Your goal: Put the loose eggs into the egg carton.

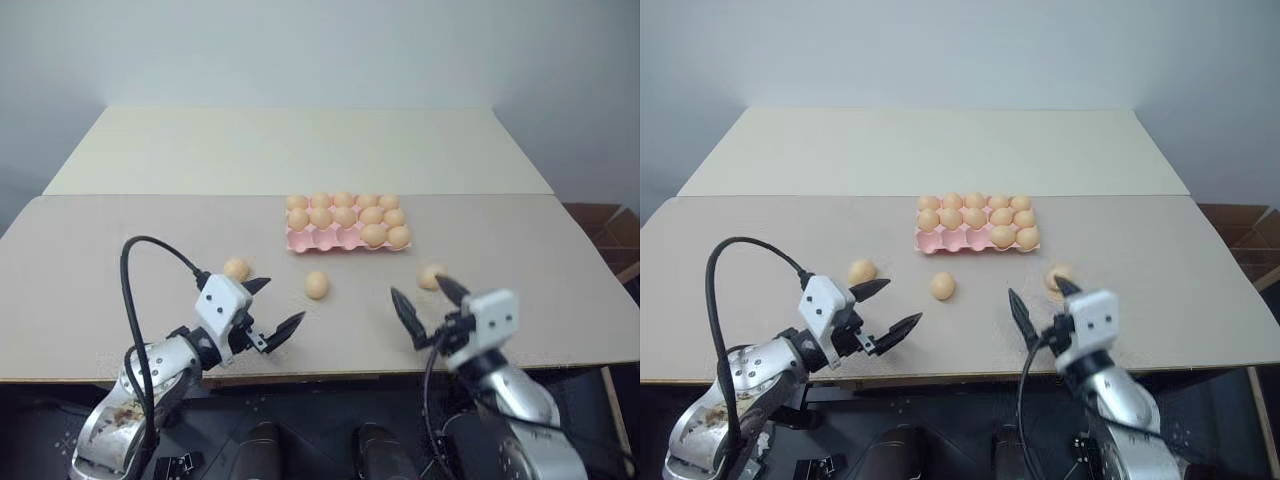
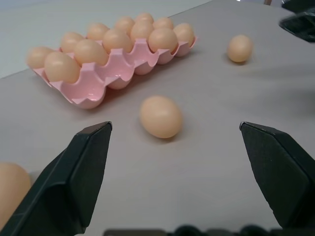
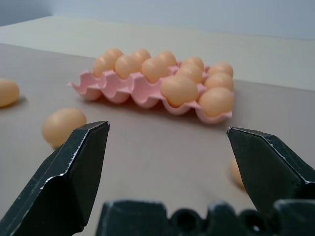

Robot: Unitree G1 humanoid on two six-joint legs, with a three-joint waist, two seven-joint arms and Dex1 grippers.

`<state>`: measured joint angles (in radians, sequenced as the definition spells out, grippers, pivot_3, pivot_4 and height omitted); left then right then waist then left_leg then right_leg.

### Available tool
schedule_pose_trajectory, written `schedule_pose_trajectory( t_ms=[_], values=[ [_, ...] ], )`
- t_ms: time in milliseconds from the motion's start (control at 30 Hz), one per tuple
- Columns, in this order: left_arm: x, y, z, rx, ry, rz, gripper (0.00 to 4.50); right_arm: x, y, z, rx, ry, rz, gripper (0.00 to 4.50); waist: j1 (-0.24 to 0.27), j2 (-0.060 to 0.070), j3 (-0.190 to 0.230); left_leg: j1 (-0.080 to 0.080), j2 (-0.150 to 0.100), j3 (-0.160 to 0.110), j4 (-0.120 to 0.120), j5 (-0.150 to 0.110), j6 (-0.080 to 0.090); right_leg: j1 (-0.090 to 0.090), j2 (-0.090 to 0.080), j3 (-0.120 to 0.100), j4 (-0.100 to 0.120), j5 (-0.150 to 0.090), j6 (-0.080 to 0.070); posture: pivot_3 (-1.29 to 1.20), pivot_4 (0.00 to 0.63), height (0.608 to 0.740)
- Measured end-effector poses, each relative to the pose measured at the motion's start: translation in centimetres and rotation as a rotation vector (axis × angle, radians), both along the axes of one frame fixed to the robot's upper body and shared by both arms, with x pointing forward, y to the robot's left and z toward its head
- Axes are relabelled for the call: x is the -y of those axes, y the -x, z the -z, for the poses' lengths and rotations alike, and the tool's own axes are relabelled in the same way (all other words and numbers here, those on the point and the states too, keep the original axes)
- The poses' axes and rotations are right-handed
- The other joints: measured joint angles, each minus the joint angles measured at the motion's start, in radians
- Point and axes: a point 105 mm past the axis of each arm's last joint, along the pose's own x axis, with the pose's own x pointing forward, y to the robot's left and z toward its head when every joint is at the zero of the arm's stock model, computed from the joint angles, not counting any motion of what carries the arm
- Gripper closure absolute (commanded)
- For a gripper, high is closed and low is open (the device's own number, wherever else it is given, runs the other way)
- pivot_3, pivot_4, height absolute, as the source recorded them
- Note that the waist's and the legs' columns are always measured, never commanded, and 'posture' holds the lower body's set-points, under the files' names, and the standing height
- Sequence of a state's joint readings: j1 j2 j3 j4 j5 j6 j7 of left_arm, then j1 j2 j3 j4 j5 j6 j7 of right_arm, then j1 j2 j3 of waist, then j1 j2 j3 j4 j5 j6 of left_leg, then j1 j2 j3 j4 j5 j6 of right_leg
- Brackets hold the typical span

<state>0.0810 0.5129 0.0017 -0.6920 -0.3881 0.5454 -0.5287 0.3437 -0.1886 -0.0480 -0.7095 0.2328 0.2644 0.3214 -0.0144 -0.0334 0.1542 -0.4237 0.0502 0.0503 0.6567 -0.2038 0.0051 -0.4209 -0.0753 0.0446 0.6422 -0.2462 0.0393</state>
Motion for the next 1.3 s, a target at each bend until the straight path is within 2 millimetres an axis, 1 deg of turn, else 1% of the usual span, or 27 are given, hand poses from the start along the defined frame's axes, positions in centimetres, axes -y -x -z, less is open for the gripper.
schedule_pose_trajectory(
  t_ms=[33, 100, 233, 400, 667, 833, 1000, 1100, 1200, 1300],
  values=[
    [0.1, 0.0, 0.0, 0.002, 0.005, 0.004, 0.0, 0.1, 0.4, 0.3, -0.001, 0.0, 0.007, 0.06, -0.001, 0.0, 0.0, 0.0, 0.0, 0.0, 0.0, 0.0, 0.0, 0.0, 0.0, 0.0, 0.0, -0.003, 0.003, 0.0, 0.15, 0.74],
    [0.4, 0.1, 0.0, 0.001, 0.009, 0.012, 0.0, 0.6, 1.2, 1.3, -0.021, 0.008, 0.024, 0.06, -0.001, 0.0, 0.0, 0.001, 0.001, 0.0, 0.0, 0.0, 0.0, 0.0, 0.0, 0.0, 0.0, -0.004, 0.002, 0.0, 0.15, 0.74],
    [0.7, 0.2, -0.1, 0.007, 0.01, 0.034, 0.0, 0.7, 2.3, 2.3, -0.049, 0.018, 0.021, 0.06, -0.001, 0.0, 0.0, 0.001, 0.001, 0.001, 0.0, 0.0, 0.0, 0.0, 0.0, 0.0, 0.0, -0.004, 0.002, 0.0, 0.15, 0.74],
    [1.2, 0.3, -0.4, 0.023, -0.001, 0.09, 0.0, 0.6, 2.5, 2.2, -0.037, 0.02, 0.021, 0.06, 0.001, 0.0, 0.0, 0.001, 0.001, 0.001, 0.0, 0.0, 0.0, 0.0, -0.001, 0.0, 0.0, -0.004, 0.001, 0.0, 0.15, 0.74],
    [1.9, 0.2, 0.0, 0.014, -0.002, 0.17, 0.0, 0.8, 2.6, 2.4, -0.044, 0.018, 0.043, 0.06, 0.002, 0.0, 0.0, 0.0, 0.001, 0.001, 0.0, 0.0, 0.0, 0.0, -0.001, 0.0, 0.0, -0.004, 0.0, 0.0, 0.15, 0.74],
    [2.0, 0.2, 0.0, 0.012, -0.021, 0.209, 0.0, 1.0, 2.6, 2.6, -0.06, 0.005, 0.077, 0.06, 0.001, 0.0, 0.0, 0.0, 0.001, 0.001, 0.0, 0.0, 0.0, 0.0, -0.001, 0.0, 0.0, -0.004, 0.0, 0.0, 0.15, 0.74],
    [2.2, 0.4, -0.2, 0.021, -0.029, 0.255, 0.0, 1.3, 1.8, 2.9, -0.112, -0.014, 0.144, 0.06, 0.001, 0.0, 0.0, 0.0, 0.001, 0.001, 0.0, 0.0, 0.0, 0.0, -0.001, 0.0, 0.0, -0.003, -0.001, 0.0, 0.15, 0.74],
    [2.5, 0.3, -0.2, 0.018, -0.034, 0.285, 0.0, 1.4, 0.3, 2.2, -0.121, 0.003, 0.197, 0.06, 0.0, 0.0, 0.0, 0.0, 0.001, 0.001, 0.0, 0.0, 0.0, 0.0, -0.001, 0.0, 0.0, -0.003, -0.001, 0.0, 0.15, 0.74],
    [2.8, 0.4, -0.1, 0.012, -0.035, 0.31, 0.0, 1.6, -1.3, 1.6, -0.143, 0.035, 0.26, 0.06, 0.001, 0.0, 0.0, 0.0, 0.0, 0.001, 0.0, 0.0, 0.0, -0.001, 0.0, 0.0, 0.001, -0.001, -0.005, 0.0, 0.15, 0.74],
    [2.8, 0.3, -0.1, 0.01, -0.045, 0.328, 0.0, 1.6, -2.8, 1.3, -0.192, 0.039, 0.304, 0.06, 0.001, 0.0, 0.0, -0.001, 0.0, 0.0, 0.0, 0.0, 0.0, -0.001, 0.0, 0.0, 0.0, 0.002, 0.0, 0.0, 0.15, 0.74]
  ],
)
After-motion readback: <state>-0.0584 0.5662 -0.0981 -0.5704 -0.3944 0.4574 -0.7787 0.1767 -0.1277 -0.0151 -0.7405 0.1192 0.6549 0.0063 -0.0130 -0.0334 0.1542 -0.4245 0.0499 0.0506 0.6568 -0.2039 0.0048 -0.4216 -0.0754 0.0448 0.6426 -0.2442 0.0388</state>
